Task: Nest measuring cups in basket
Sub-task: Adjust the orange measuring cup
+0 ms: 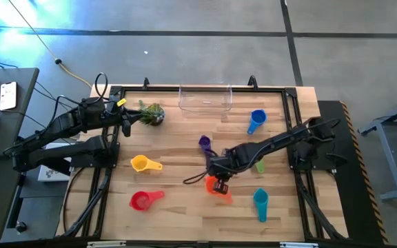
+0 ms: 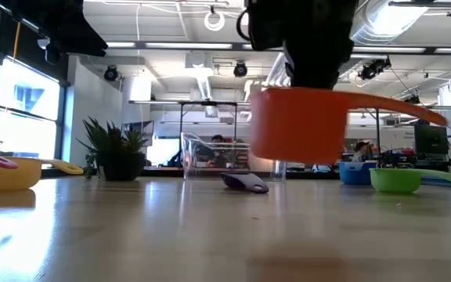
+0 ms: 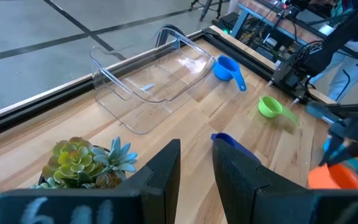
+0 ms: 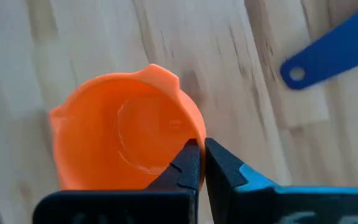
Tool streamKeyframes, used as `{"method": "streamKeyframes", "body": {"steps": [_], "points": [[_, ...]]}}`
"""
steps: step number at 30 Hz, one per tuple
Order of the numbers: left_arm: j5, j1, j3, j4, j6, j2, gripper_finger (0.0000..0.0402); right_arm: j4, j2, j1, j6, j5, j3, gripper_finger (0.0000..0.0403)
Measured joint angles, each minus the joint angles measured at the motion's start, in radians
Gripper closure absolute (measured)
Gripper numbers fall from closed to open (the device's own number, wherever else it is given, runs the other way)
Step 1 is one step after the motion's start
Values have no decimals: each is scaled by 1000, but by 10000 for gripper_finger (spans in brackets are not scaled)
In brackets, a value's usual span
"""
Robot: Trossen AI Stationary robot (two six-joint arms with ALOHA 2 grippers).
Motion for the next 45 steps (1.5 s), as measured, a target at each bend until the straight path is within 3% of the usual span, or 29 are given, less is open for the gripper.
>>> {"method": "streamKeyframes", "body": {"steps": [6,16,22,45], "points": [[0,0,0,0,-3,0,316,-63,5,-44,-230,-29,0,402],[0,0,0,0,-142,0,316,-55,12,-95,-398,-28,-2,402],[0,0,0,1,-210,0,316,-24,15,-95,-420,-32,-10,403],[0,0,0,1,-210,2,316,-27,60,-95,-418,-96,-11,403]]}}
